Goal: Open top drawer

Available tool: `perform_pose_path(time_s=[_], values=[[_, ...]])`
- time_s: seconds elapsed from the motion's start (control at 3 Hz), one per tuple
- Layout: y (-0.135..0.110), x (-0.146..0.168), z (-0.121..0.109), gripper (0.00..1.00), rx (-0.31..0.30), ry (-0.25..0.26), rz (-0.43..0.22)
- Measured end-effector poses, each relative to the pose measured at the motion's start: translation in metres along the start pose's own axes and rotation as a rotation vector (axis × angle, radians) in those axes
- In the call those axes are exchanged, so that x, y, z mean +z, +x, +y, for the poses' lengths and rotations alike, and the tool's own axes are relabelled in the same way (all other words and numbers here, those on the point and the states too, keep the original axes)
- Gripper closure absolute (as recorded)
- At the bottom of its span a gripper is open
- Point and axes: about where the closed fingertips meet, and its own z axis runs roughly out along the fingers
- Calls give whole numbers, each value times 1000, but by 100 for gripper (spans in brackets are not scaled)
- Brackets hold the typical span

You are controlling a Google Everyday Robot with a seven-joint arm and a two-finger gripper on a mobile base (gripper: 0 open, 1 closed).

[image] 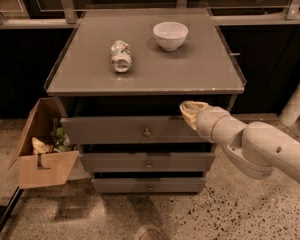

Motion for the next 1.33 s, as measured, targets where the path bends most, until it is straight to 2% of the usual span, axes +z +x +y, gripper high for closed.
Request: perform_pose_path(time_s=[0.33, 0.67, 1.33], values=[[9, 4, -8, 100, -28, 4, 44], [13, 4, -11, 100, -30, 7, 52], [16, 12, -14, 100, -13, 42, 30]])
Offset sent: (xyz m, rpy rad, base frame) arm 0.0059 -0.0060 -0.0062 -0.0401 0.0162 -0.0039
